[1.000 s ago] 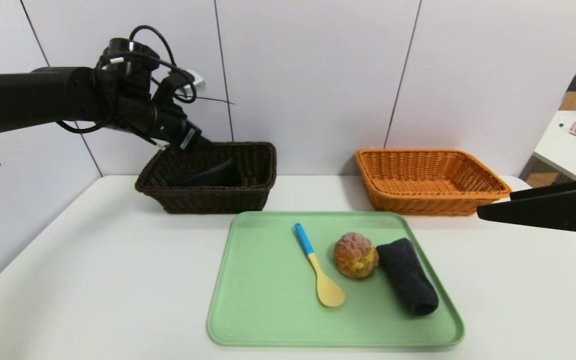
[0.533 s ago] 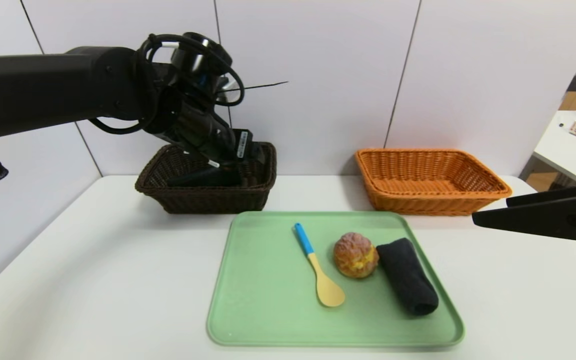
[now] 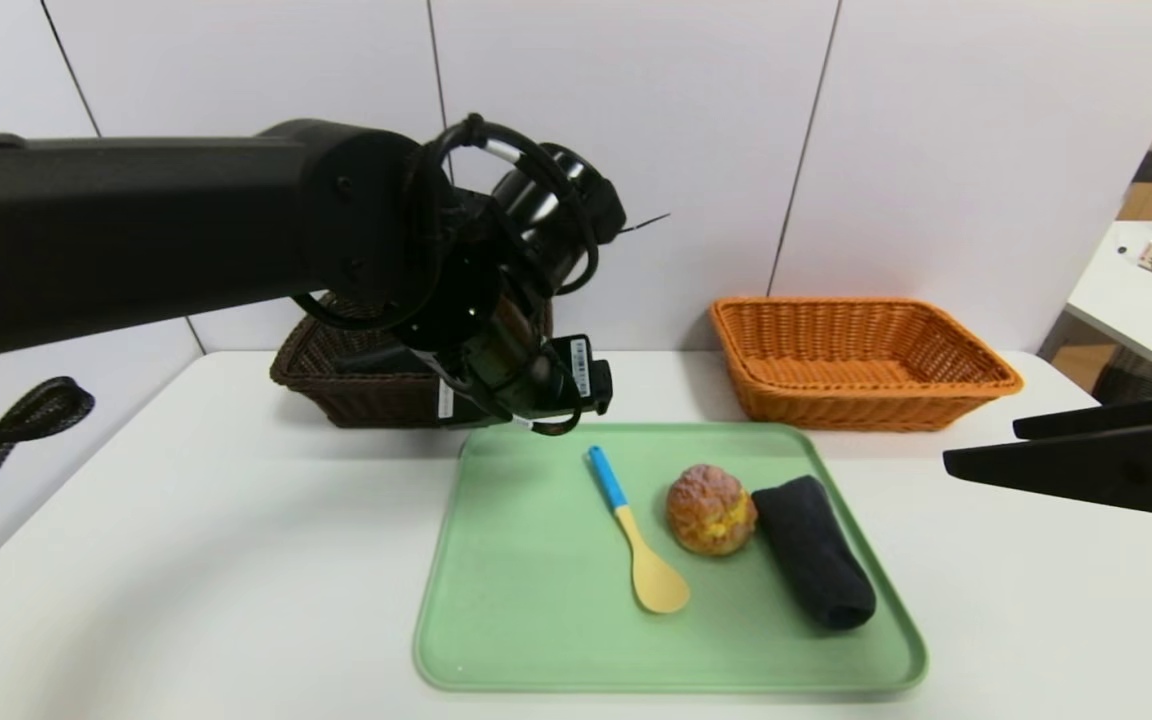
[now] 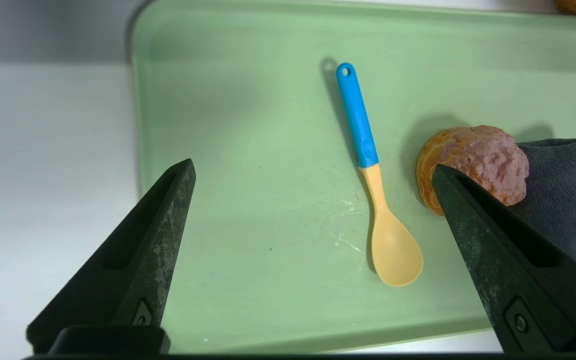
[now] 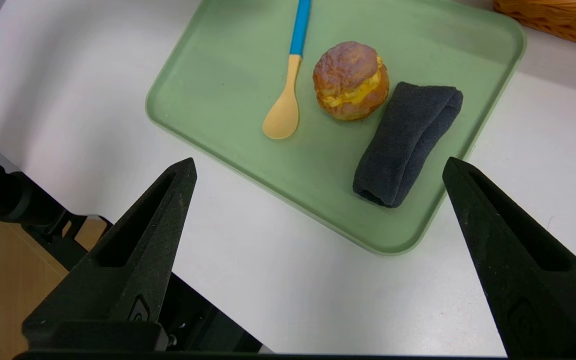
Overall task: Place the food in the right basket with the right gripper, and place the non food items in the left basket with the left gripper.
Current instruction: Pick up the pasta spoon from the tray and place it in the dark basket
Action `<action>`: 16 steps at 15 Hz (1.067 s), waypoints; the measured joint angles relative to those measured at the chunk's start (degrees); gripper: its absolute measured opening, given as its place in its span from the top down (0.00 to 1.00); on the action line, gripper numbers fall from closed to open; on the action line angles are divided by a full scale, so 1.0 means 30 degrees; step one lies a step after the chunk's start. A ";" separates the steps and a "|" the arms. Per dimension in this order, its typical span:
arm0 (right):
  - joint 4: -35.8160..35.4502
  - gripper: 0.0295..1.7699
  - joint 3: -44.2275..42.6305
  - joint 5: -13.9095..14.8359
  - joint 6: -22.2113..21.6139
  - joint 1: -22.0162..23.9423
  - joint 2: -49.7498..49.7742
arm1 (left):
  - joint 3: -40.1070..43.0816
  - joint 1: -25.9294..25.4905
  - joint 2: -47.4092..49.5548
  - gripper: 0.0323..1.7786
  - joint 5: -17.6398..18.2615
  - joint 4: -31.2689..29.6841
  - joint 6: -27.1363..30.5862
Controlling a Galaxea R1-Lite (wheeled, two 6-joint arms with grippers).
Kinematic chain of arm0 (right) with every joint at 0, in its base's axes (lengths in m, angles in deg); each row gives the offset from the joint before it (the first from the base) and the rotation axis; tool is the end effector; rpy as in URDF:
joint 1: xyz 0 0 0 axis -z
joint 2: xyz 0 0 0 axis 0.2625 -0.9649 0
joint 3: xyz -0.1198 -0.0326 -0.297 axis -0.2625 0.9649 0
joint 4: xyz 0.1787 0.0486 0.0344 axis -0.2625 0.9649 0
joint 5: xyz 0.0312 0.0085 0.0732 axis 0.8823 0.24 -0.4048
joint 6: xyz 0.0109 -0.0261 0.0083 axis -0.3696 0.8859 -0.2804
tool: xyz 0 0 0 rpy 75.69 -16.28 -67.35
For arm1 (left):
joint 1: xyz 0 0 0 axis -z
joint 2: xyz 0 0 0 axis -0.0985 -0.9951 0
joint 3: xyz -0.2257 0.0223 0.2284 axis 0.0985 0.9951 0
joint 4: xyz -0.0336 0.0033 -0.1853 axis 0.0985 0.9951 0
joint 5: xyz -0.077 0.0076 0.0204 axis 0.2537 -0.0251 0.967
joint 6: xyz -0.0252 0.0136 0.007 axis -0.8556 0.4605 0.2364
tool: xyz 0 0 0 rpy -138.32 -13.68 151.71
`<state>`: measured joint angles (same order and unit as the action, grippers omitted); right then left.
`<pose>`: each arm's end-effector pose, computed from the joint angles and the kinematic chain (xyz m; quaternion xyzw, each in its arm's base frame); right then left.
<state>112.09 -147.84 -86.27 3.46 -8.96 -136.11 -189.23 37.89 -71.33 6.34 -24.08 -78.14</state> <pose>0.1318 0.0671 0.3104 0.0307 0.3123 0.2946 0.9026 0.2873 -0.2622 0.2585 -0.1074 0.4384 -0.0629 0.8901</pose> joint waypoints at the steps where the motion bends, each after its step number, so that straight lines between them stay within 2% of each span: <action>1: -0.0008 0.04 0.0033 0.0000 0.0004 0.0004 0.0024 | -0.0004 0.0341 -0.0443 0.05 -0.0280 0.0134 -0.0792; 7: -0.0016 0.04 0.0211 -0.0020 0.0000 0.0012 0.0098 | -0.0085 0.1829 -0.2564 0.05 -0.2629 0.0219 -0.1629; 13: -0.0008 0.04 0.0321 -0.0012 0.0000 0.0012 0.0110 | -0.0215 0.2243 -0.3934 0.05 -0.4181 0.0081 -0.1353; 16: -0.0016 0.04 0.0349 -0.0037 -0.0008 0.0004 0.0110 | -0.0223 0.2223 -0.4275 0.05 -0.4222 -0.0268 -0.1398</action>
<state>112.04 -146.79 -86.38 3.44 -8.95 -135.78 -189.90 44.56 -84.15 -6.32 -24.89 -82.33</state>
